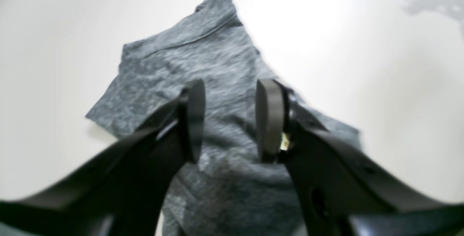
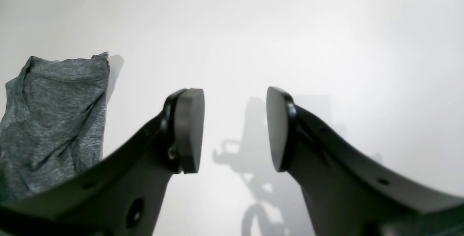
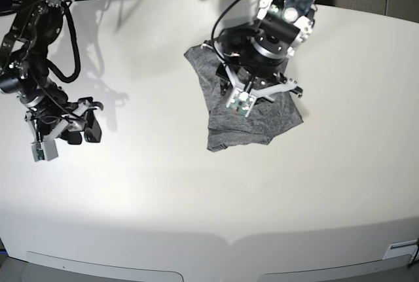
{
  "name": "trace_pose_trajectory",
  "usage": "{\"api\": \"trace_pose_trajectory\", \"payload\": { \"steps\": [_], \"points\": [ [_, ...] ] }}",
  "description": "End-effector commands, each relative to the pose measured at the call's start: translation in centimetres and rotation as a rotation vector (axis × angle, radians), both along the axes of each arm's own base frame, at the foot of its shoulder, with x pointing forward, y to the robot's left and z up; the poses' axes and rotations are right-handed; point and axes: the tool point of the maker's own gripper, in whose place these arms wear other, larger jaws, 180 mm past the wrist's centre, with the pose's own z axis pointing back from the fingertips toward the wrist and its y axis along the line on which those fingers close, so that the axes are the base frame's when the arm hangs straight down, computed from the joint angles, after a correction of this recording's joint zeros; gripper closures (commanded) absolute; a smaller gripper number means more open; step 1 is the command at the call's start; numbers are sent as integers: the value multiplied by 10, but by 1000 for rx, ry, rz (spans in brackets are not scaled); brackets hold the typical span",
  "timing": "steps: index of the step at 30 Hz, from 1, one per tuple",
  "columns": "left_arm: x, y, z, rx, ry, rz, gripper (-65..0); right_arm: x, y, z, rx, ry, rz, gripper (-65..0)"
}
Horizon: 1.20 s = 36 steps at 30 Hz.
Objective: Fold the T-shirt properly
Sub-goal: 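Press and slide the folded shirt flat with the left gripper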
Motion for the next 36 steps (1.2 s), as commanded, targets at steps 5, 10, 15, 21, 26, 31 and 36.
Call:
{"api": "trace_pose_trajectory", "payload": {
  "steps": [5, 10, 15, 21, 26, 31, 36],
  "points": [
    [-6, -9, -49, 19, 94, 29, -225, 6, 1, 16, 2, -58, 15, -285],
    [-11, -7, -91, 177, 153, -96, -225, 6, 1, 16, 1, -58, 15, -285],
    [-7, 20, -100, 281, 157, -126, -225, 7, 1, 17, 2, -60, 15, -285],
    [-19, 73, -117, 384, 206, -127, -225, 7, 1, 17, 2, -62, 15, -285],
    [-24, 95, -122, 394, 220, -143, -225, 7, 1, 18, 4, -66, 15, -285],
    [-42, 61, -125, 288, 261, -302, -225, 8, 1, 20, 7, -78, 14, -285],
    [-80, 15, -129, 247, 284, -530, -225, 9, 1, 20, 7, -81, 14, -285]
  ]
}}
